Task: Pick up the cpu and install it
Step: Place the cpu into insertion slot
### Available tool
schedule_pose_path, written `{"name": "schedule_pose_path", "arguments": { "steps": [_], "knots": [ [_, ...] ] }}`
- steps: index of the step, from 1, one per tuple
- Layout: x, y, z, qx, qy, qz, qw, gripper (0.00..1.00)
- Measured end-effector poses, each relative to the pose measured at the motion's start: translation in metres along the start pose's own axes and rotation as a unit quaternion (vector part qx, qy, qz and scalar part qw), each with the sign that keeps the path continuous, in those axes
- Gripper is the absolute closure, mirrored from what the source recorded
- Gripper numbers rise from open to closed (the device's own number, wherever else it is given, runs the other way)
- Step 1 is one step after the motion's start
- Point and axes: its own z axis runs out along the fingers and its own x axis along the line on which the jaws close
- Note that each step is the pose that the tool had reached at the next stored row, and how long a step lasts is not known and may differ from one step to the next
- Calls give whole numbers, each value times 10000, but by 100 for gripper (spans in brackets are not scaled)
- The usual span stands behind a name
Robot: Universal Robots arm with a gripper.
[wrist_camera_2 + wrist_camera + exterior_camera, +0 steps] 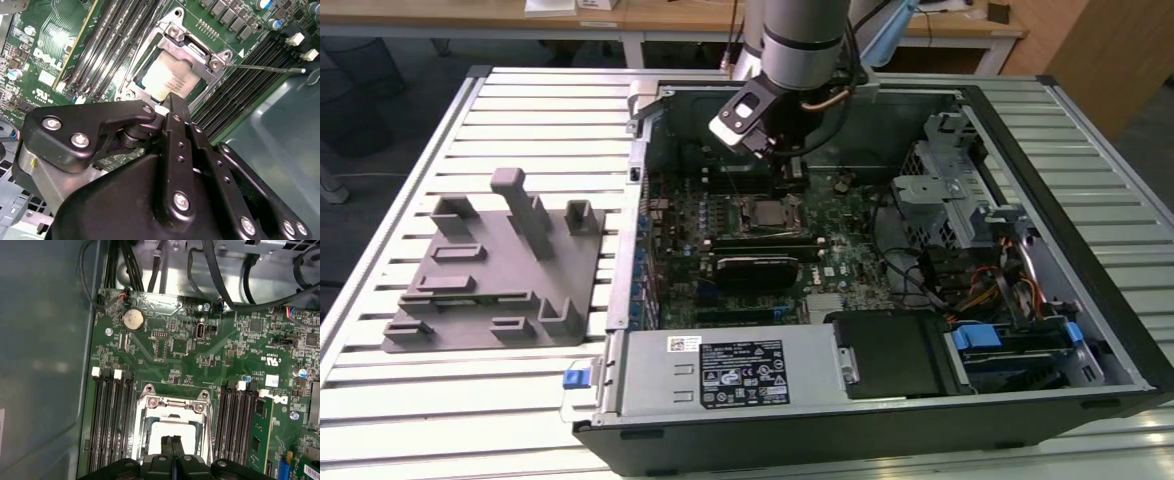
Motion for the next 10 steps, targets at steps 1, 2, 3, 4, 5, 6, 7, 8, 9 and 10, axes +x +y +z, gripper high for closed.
{"name": "schedule_pose_path", "arguments": {
  "steps": [1, 2, 3, 4, 5, 6, 7, 8, 9, 10],
  "knots": [
    [0, -1, 0, 0, 0, 0, 10000, 89],
    [0, -3, 1, -1, 0, 0, 10000, 89],
    [0, -5, 2, 0, 0, 0, 10000, 89],
    [1, -8, 4, -1, 2, 0, 10000, 89],
    [1, -12, 7, -1, 2, 0, 10000, 89],
    [2, -16, 12, -1, 2, 0, 10000, 89],
    [2, -22, 18, -1, 1, 0, 10000, 89],
    [2, -27, 28, -1, 1, -1, 10000, 89],
    [3, -32, 39, -1, 1, -1, 10000, 89],
    [3, -37, 50, -1, 1, -1, 10000, 89]
  ]
}}
